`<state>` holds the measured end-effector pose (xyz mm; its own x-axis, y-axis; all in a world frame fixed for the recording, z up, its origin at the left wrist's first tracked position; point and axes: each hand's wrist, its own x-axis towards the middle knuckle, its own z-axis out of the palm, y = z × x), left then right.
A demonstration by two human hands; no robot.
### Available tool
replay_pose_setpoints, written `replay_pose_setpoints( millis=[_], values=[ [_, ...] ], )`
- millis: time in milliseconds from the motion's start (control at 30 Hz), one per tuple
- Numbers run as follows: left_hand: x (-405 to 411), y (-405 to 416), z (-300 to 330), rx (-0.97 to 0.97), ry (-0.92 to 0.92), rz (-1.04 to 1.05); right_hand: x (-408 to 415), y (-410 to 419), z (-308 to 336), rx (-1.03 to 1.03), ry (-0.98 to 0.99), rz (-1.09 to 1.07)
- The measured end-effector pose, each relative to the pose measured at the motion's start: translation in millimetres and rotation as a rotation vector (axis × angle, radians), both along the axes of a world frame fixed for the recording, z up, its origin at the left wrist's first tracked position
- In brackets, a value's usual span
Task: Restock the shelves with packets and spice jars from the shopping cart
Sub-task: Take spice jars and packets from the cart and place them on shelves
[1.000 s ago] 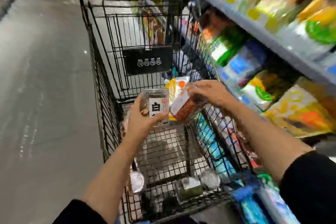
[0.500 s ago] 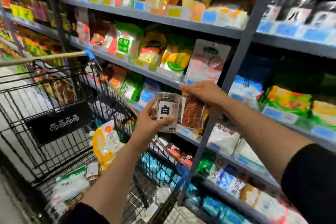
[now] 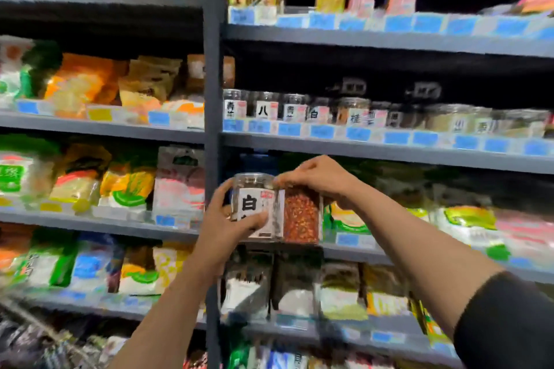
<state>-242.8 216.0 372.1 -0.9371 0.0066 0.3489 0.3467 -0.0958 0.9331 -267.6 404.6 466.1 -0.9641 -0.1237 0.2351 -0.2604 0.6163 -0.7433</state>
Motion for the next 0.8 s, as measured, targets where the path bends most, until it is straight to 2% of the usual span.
replay_pose_setpoints(
  millis=[67, 167, 267, 433, 633, 800],
  values=[
    [-15.2, 27.3, 21.5, -0.034, 0.039, -0.03, 0.0, 32.7, 16.8, -0.053, 0.032, -0.002],
    [-29.6, 72.6, 53.3, -0.058, 0.088, -0.074, -1.4, 75.1, 41.1, -0.061, 0.122, -0.117],
    [-43.7, 112.7, 73.6, -0.019, 0.126, -0.093, -8.6, 110.8, 60.3, 0.015, 0.217, -0.213],
    [-69.7, 151.0, 101.8, 0.076, 0.175, -0.076, -20.0, 165.3, 93.6, -0.072, 0.462, -0.346],
    [-94.5, 173.9, 125.1, -0.003, 0.31, -0.056, -46.1, 189.6, 116.6, 0.113, 0.713, -0.514],
    [-110.3, 163.8, 136.1, -0.062, 0.411, 0.024, -71.8, 182.7, 115.8, 0.288, 0.728, -0.621]
  ],
)
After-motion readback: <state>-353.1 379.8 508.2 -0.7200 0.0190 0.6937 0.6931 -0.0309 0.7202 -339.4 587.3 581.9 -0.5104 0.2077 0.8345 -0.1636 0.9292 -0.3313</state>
